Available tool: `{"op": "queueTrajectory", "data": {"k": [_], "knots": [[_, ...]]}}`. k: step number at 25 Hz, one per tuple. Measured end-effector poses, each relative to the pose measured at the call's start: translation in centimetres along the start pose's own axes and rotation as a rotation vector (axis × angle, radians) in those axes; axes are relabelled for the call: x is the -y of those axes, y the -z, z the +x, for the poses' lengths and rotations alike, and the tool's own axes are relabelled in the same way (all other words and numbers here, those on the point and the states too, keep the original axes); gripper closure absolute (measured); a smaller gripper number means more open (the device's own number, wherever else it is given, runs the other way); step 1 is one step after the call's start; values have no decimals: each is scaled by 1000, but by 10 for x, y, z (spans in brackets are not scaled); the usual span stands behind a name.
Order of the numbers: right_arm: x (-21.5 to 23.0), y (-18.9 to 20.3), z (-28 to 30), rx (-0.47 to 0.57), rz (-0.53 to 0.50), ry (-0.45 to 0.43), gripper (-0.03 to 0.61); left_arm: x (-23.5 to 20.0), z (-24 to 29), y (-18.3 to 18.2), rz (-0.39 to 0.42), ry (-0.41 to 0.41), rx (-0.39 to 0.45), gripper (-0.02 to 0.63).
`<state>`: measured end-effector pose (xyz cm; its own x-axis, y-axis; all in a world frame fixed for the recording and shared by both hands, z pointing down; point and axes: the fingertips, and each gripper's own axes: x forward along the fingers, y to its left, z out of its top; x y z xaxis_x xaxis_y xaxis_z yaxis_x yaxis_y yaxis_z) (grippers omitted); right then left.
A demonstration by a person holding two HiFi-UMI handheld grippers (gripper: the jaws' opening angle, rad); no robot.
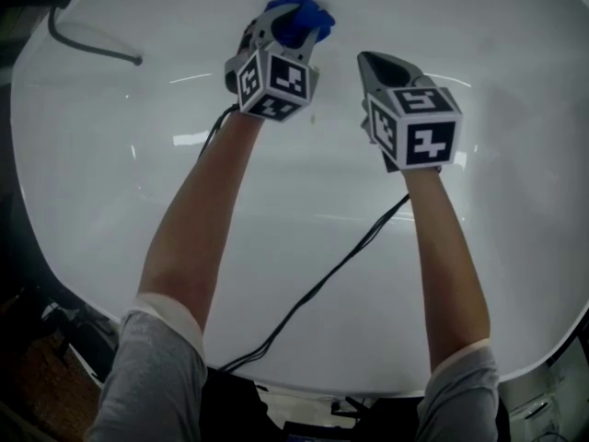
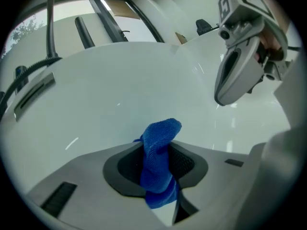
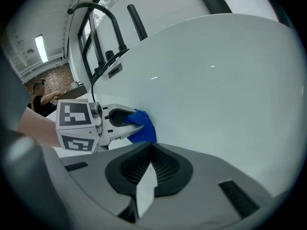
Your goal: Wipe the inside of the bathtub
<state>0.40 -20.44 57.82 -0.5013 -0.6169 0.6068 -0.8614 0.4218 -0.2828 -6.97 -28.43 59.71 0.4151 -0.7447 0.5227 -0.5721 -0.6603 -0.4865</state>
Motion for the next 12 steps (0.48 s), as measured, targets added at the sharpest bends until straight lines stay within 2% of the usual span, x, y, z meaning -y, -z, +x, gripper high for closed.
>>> {"op": "queueTrajectory", "data": {"k": [12], "knots": [[9, 48, 25, -65, 14, 4, 581, 69, 40, 105, -154, 151, -203, 495]]}}
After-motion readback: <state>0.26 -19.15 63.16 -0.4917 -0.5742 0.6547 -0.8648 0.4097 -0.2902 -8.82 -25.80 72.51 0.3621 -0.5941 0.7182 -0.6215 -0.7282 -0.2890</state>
